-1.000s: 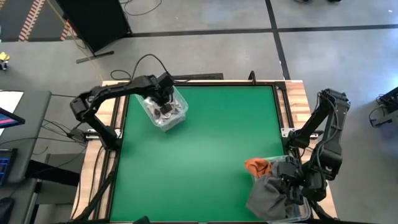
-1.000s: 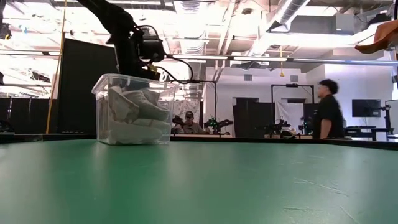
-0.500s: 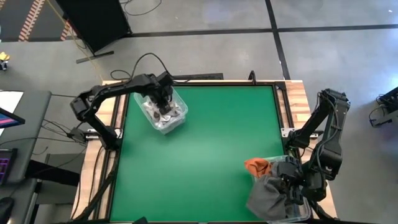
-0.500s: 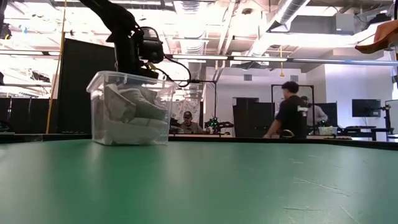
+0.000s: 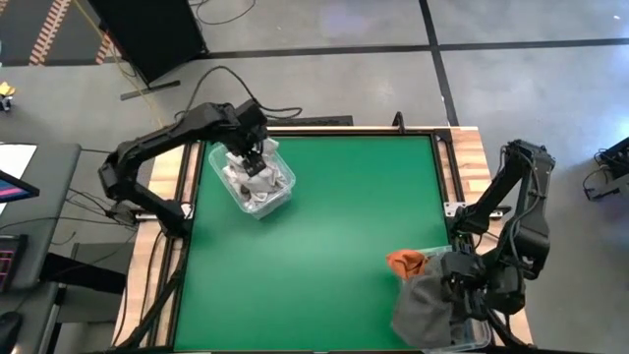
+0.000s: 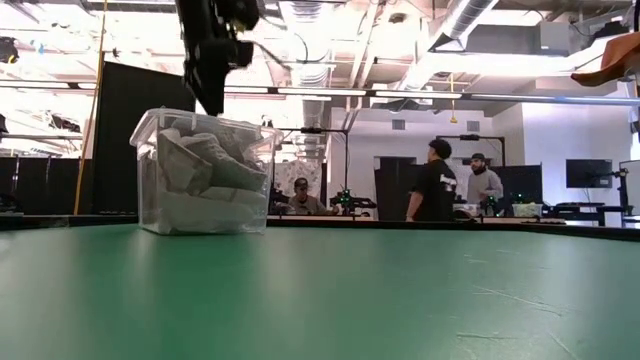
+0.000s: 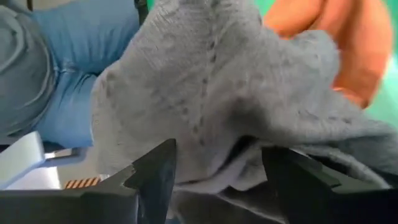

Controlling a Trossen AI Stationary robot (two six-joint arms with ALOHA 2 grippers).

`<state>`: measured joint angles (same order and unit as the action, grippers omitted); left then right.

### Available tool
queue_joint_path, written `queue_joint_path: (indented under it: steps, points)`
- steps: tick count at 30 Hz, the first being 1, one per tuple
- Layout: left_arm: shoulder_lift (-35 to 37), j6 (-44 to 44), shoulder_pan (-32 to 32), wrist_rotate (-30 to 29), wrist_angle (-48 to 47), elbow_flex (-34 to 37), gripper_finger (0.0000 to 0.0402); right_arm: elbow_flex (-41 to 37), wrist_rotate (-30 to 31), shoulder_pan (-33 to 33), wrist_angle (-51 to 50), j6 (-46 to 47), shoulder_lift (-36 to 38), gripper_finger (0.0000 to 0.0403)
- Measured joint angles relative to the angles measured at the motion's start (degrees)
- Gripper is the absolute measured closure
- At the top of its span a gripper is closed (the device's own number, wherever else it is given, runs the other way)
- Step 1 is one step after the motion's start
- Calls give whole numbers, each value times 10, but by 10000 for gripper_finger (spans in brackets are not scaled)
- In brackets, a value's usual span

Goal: Sort towels by color in basket
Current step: Put the light gray towel into the top transparent bin, then adjust the gray towel into the bottom transparent bin

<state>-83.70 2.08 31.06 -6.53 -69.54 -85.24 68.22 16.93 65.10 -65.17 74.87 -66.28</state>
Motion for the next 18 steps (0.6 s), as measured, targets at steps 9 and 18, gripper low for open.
queue_joint_path:
  steps: [9, 18]
  points:
    - [79, -2, -48, -17, -16, -32, 187, 69, 30, 1, -98, -6, 0, 138]
    - [119, -26, -126, -20, 9, -32, 187, 123, 132, 1, -88, -62, 0, 138]
